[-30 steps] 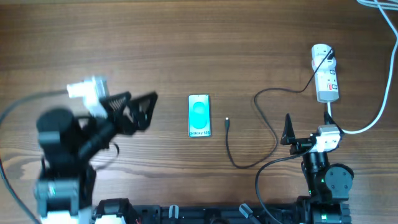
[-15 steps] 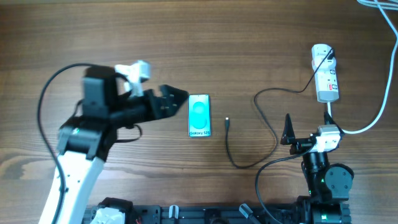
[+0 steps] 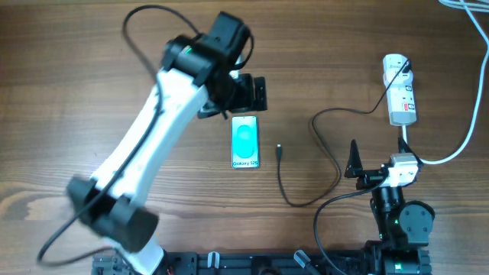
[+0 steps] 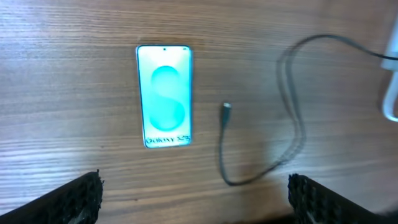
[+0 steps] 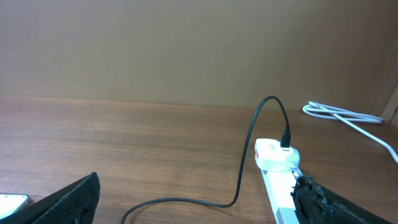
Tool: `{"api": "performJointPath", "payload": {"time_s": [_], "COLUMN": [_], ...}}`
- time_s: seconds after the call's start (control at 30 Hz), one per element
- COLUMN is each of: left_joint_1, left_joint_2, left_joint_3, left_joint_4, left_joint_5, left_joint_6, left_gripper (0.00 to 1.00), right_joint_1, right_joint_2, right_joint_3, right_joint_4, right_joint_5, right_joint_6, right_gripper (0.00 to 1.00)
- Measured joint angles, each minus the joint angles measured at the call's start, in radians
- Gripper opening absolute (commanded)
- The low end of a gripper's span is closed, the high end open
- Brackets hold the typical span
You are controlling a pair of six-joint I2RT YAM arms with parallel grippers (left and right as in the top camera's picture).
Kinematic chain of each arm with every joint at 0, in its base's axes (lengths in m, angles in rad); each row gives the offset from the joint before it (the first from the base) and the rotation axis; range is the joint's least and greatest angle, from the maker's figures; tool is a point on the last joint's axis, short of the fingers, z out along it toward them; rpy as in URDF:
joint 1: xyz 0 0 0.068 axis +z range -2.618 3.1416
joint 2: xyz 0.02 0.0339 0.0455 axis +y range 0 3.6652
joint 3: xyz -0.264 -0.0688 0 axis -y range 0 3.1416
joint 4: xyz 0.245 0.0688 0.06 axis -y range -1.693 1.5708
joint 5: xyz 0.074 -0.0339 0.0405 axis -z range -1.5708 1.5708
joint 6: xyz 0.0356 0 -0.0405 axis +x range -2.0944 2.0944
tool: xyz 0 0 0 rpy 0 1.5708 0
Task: Plug charger to phone and switch on socket
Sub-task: 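Move the left gripper forward over the phone and lower it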
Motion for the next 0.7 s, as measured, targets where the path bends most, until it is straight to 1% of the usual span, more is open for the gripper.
{"api": "performJointPath", "payload": {"time_s": [0.17, 0.37, 0.5, 0.63, 0.7], "left_joint_1": [-0.005, -0.038, -0.075, -0.102, -0.104], "left_joint_2": [0.145, 0.202, 0.209, 0.210, 0.213], "left_joint_3": [0.008, 0.008, -0.016, -0.084, -0.111], "left_joint_4": [0.004, 0.006, 0.060, 0.100, 0.113], "left_joint_5": [-0.019, -0.026, -0.056, -0.128, -0.145], "left_joint_6": [0.000, -0.015, -0.082, -0.175, -0.203], "left_gripper": [1.00, 1.00, 1.00, 1.00, 1.00], "right_joint_1": [0.000, 0.000, 0.000, 0.000, 0.000], "right_joint_2": [0.000, 0.000, 0.000, 0.000, 0.000], "right_joint_3": [0.000, 0.000, 0.000, 0.000, 0.000], "right_joint_4": [0.000, 0.000, 0.000, 0.000, 0.000], "right_joint_5": [0.000, 0.000, 0.000, 0.000, 0.000], "right_joint_6": [0.000, 0.000, 0.000, 0.000, 0.000], "right_gripper": [1.00, 1.00, 1.00, 1.00, 1.00]}}
